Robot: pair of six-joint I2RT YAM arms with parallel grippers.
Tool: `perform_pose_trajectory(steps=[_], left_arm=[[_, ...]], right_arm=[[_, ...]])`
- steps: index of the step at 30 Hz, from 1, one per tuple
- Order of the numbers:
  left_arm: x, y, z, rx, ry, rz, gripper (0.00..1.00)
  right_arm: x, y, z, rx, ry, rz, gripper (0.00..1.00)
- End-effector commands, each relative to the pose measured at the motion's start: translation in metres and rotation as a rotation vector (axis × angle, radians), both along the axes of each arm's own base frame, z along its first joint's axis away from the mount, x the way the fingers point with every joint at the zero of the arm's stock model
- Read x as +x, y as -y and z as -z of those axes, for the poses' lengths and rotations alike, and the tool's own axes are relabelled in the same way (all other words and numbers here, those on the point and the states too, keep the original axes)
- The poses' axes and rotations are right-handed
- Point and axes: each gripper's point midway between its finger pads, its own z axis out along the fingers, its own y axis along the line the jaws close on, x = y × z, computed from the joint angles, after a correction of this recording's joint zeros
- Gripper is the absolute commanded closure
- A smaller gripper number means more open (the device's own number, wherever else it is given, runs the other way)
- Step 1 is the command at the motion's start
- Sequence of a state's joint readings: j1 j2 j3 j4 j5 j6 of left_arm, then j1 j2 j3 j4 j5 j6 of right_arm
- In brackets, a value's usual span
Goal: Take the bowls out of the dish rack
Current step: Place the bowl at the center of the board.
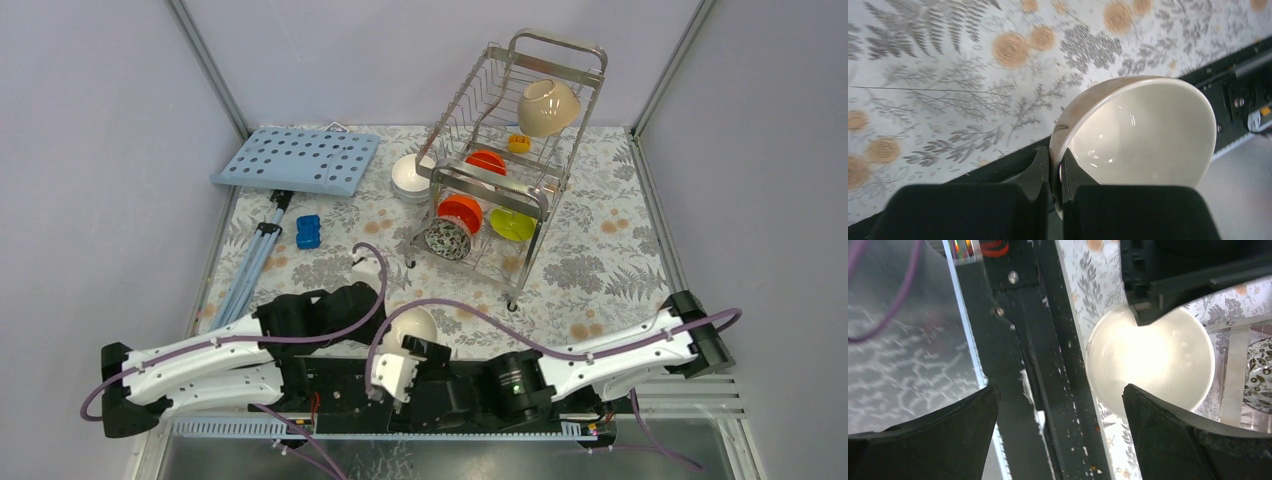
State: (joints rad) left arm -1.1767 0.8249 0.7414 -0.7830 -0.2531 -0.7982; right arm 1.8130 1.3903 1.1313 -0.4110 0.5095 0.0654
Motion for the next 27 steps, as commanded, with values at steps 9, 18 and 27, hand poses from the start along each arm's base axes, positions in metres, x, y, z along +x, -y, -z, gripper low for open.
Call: perform_pose_trajectory(steps=[9, 18, 27], left_arm=[[0.074, -0.044, -0.081, -0.101, 0.265, -0.391, 1.0], [0.139, -0.08, -0.041, -0.044, 0.19, -0.63, 1.0], [0.191, -0.084, -0.009, -0.079, 0.113, -0.791, 1.0]], right_arm=[[0.029, 0.021, -0.062, 0.532, -0.242, 0.354, 0.0], [0.042, 0.031, -0.014, 0.457, -0.212, 0.508, 0.0], [0.046, 0.042, 0.03, 0.43, -0.258, 0.65, 0.0]])
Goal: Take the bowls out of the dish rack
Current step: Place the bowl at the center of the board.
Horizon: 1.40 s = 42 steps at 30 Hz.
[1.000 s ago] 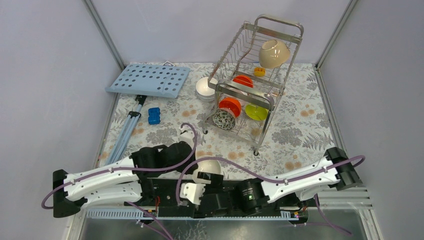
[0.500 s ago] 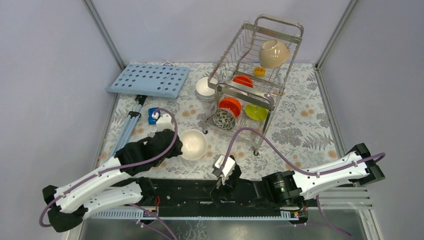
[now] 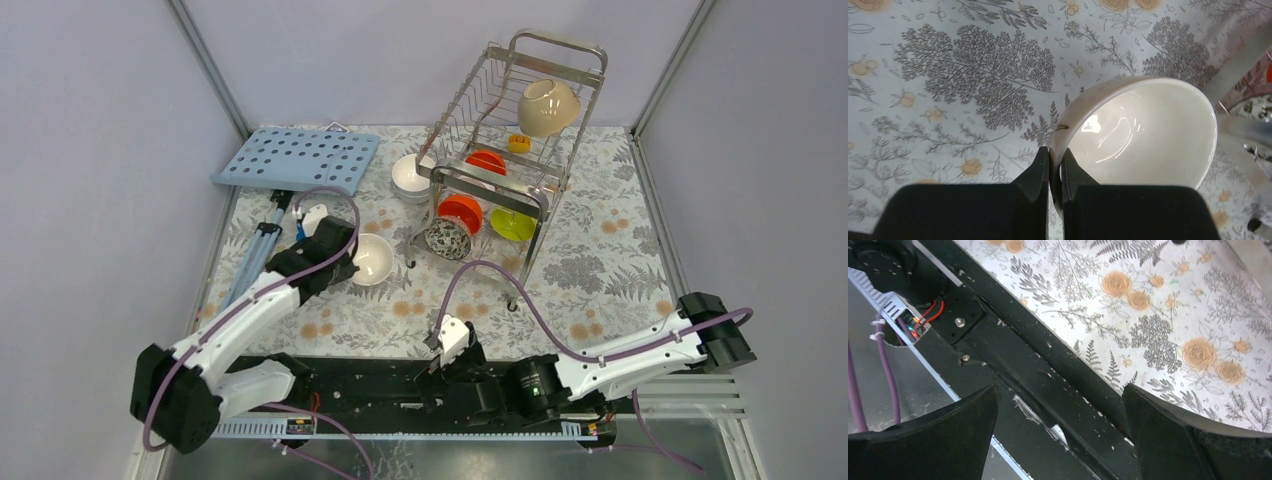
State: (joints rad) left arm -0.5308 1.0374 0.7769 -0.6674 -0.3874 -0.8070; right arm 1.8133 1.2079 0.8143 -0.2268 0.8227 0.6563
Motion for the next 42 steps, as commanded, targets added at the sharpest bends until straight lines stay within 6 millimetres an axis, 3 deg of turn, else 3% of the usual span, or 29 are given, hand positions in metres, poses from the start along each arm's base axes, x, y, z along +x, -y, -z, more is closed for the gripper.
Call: perform_pose_trajectory(steps=[1, 7, 14, 25, 34, 37, 42], left_arm=[[0.053, 0.023, -0.02, -0.14, 0.128, -0.058, 1.0], [0.081, 0.02, -0.004, -0.129, 0.104, -0.095, 1.0], [0.104, 0.026, 0.015, -0.17, 0.085, -0.099, 1.0], [0.126, 0.03, 0.039, -0.181, 0.032, -0.11, 1.0], [0.128, 0.03, 0.047, -0.19, 0.007, -0.093, 1.0], [0.127, 0.032, 0.047, -0.191, 0.003, -0.072, 0.85], [0.123, 0.031, 0.047, -0.189, 0.002, -0.063, 0.7]], right_arm=[[0.008, 0.006, 0.014, 0.05, -0.039, 0.123, 0.0], [0.015, 0.023, 0.042, -0.052, -0.026, 0.213, 0.0], [0.002, 0.017, 0.064, -0.185, -0.042, 0.161, 0.0], [-0.001, 0.011, 0.063, -0.29, 0.028, 0.146, 0.0], [-0.003, 0.013, 0.055, -0.213, 0.001, 0.114, 0.0], [-0.001, 0.016, 0.053, -0.199, -0.002, 0.118, 0.0], [0.001, 0.02, 0.05, -0.19, 0.002, 0.124, 0.0]])
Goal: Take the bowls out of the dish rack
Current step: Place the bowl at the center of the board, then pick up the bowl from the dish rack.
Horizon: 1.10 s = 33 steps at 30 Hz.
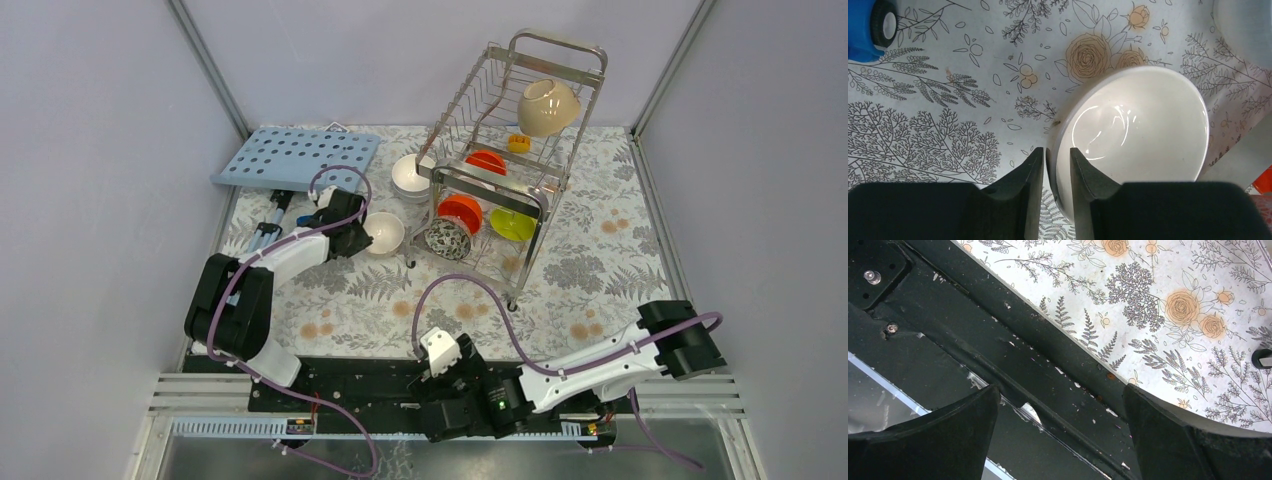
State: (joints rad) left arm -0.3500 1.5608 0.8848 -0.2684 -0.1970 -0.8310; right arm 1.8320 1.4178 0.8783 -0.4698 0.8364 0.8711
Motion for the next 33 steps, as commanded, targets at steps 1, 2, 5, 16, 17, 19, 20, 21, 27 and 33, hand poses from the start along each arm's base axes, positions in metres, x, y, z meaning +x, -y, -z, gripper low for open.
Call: perform_pose_trajectory(steps=[1, 2, 5, 16, 17, 19, 20, 21, 27, 33], left_arm=[[0.019, 0.008, -0.024, -0.041, 0.086, 0.017, 0.68], [0.018, 0.009, -0.024, -0.043, 0.087, 0.019, 0.65], [0.016, 0.01, -0.025, -0.049, 0.085, 0.027, 0.62], [0.0, 0.022, -0.057, -0.139, 0.132, 0.09, 0.32], [-0.002, 0.023, -0.062, -0.149, 0.137, 0.1, 0.3], [-0.007, 0.025, -0.074, -0.168, 0.152, 0.116, 0.25], [-0.011, 0.025, -0.079, -0.177, 0.159, 0.122, 0.23], [-0.014, 0.026, -0.086, -0.187, 0.171, 0.129, 0.21], [-0.038, 0.024, -0.126, -0.228, 0.249, 0.173, 0.16], [-0.051, 0.009, -0.181, -0.188, 0.404, 0.189, 0.16]], right_arm=[[0.004, 0.0, -0.013, 0.05, 0.026, 0.018, 0.0], [0.005, 0.0, -0.013, 0.049, 0.028, 0.019, 0.0], [0.006, 0.001, -0.015, 0.043, 0.035, 0.022, 0.0], [0.006, -0.003, -0.037, 0.054, 0.054, -0.006, 0.0], [0.007, -0.004, -0.041, 0.06, 0.06, -0.01, 0.0], [0.007, -0.006, -0.051, 0.067, 0.071, -0.028, 0.0], [0.007, -0.007, -0.057, 0.069, 0.077, -0.045, 0.0], [0.006, -0.009, -0.062, 0.071, 0.081, -0.068, 0.0], [-0.014, -0.032, -0.108, 0.183, 0.068, -0.273, 0.02], [-0.03, -0.043, -0.22, 0.377, 0.101, -0.453, 0.04]])
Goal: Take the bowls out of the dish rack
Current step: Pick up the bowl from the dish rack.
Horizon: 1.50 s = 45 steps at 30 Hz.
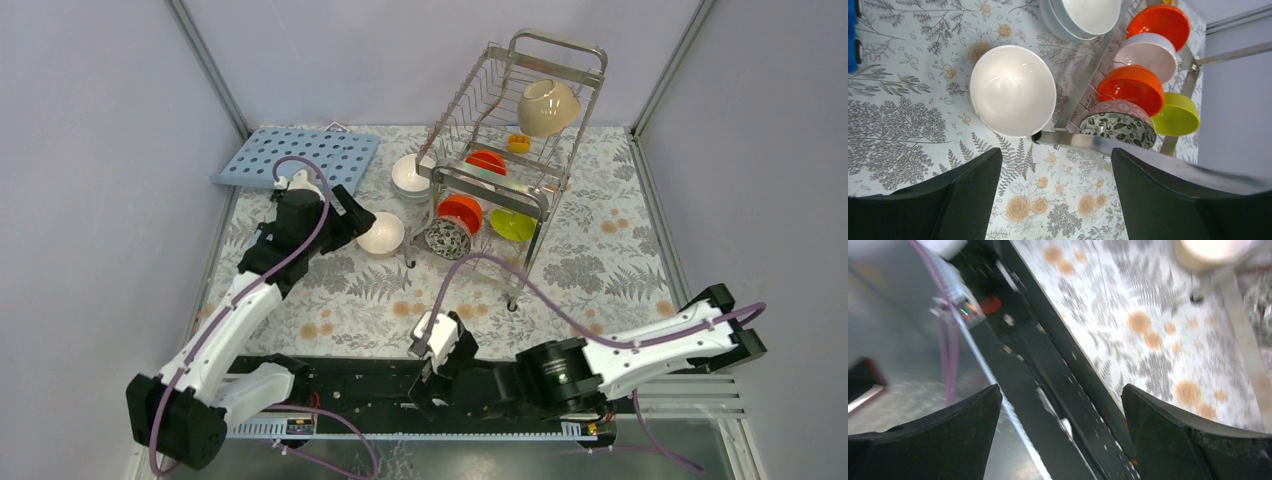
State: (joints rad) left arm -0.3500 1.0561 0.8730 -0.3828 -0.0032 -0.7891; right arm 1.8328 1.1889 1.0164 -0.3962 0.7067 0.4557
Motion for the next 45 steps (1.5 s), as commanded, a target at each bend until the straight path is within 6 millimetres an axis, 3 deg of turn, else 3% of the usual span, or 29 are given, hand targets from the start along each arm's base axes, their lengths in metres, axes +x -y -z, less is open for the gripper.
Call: perform_pose_trajectory(steps=[1, 4, 7, 13, 17, 19, 22, 25, 27, 30, 33, 36, 41, 45], left_arm=[[-0.008, -0.013, -0.044, 0.03, 0.124, -0.007, 0.16], [-0.01, -0.017, -0.085, 0.009, 0.232, -0.02, 0.15], [-0.009, -0.017, -0.133, -0.034, 0.36, -0.022, 0.15], [-0.01, 0.0, -0.237, -0.17, 0.642, 0.052, 0.11], [-0.014, 0.021, -0.3, -0.287, 0.798, 0.157, 0.09], [-0.018, 0.033, -0.332, -0.355, 0.885, 0.227, 0.09], [-0.016, 0.052, -0.36, -0.45, 0.926, 0.324, 0.08], [-0.005, 0.076, -0.373, -0.504, 0.901, 0.412, 0.07], [0.004, 0.092, -0.373, -0.521, 0.871, 0.459, 0.07], [0.012, 0.108, -0.375, -0.517, 0.868, 0.489, 0.07], [0.019, 0.118, -0.378, -0.506, 0.87, 0.501, 0.06], [0.03, 0.134, -0.373, -0.493, 0.846, 0.527, 0.06], [0.046, 0.168, -0.358, -0.481, 0.783, 0.593, 0.06], [0.055, 0.198, -0.346, -0.464, 0.745, 0.651, 0.06]], right_arm=[[-0.011, -0.017, -0.129, 0.247, 0.053, -0.148, 0.04], [-0.003, -0.015, -0.194, 0.339, 0.122, -0.148, 0.04], [0.02, -0.003, -0.255, 0.417, 0.227, -0.053, 0.04], [0.079, 0.062, -0.37, 0.636, 0.39, 0.235, 0.03], [0.11, 0.113, -0.414, 0.778, 0.406, 0.387, 0.05], [0.118, 0.123, -0.425, 0.781, 0.429, 0.438, 0.06], [0.129, 0.12, -0.437, 0.736, 0.467, 0.493, 0.06], [0.15, 0.108, -0.435, 0.654, 0.487, 0.514, 0.05], [0.176, 0.103, -0.432, 0.615, 0.482, 0.548, 0.05], [0.217, 0.111, -0.426, 0.624, 0.46, 0.616, 0.05], [0.249, 0.134, -0.417, 0.711, 0.416, 0.691, 0.05], [0.279, 0.157, -0.386, 0.741, 0.354, 0.775, 0.05], [0.293, 0.205, -0.355, 0.878, 0.289, 0.888, 0.05], [0.294, 0.234, -0.344, 0.96, 0.263, 0.954, 0.05]])
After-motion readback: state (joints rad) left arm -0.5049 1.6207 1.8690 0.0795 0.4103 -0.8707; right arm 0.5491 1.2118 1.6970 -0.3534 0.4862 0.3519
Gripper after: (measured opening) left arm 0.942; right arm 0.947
